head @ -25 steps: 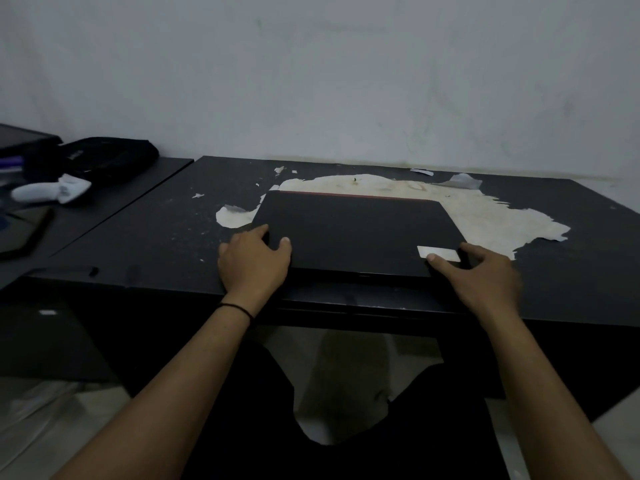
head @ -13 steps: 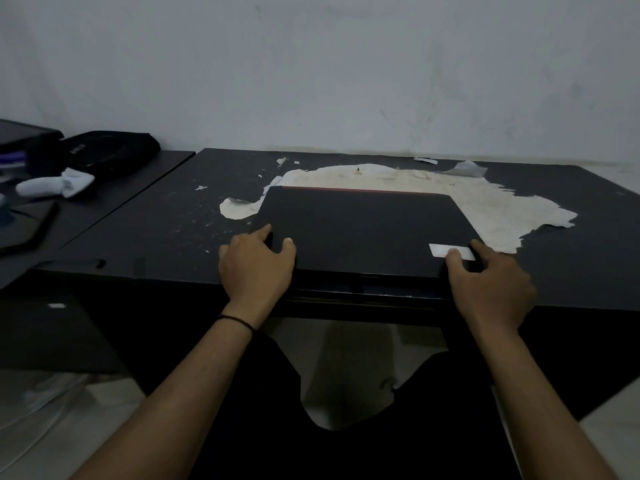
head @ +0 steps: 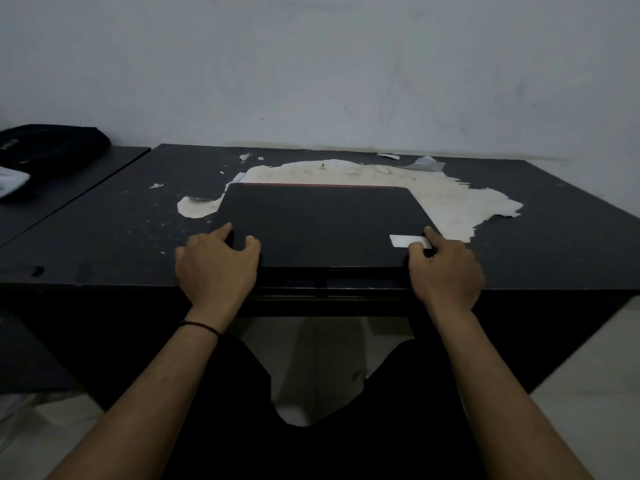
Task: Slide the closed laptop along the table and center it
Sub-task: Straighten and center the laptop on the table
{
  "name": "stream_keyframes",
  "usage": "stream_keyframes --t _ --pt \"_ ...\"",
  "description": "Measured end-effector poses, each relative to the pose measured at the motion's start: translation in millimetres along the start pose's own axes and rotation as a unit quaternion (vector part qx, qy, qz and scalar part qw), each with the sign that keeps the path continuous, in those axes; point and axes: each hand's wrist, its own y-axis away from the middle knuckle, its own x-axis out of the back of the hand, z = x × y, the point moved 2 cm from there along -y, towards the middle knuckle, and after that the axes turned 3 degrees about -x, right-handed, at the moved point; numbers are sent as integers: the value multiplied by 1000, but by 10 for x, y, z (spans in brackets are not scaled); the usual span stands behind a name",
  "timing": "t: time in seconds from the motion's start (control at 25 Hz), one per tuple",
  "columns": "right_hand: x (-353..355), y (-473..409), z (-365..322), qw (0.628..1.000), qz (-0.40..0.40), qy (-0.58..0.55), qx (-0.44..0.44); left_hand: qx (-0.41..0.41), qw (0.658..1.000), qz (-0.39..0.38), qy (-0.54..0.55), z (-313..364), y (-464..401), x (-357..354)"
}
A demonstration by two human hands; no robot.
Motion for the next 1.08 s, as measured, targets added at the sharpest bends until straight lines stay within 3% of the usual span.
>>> stream_keyframes --t 0.32,0.52,0.72,0.84,1.08 --pt "-63 -44 50 1000 2 3 5 -12 1000 -10 -27 -32 -5 -19" --pt "-84 66 -41 995 23 48 89 -136 977 -1 -163 72 133 -79" --pt "-280 432 -509 979 -24 34 198 -233 959 -43 -153 332 283 -244" --pt "-361 527 -560 971 -9 34 237 -254 952 -59 -163 427 363 -319" --pt "-333 552 -562 972 -14 30 231 -260 948 -59 -171 411 411 -286"
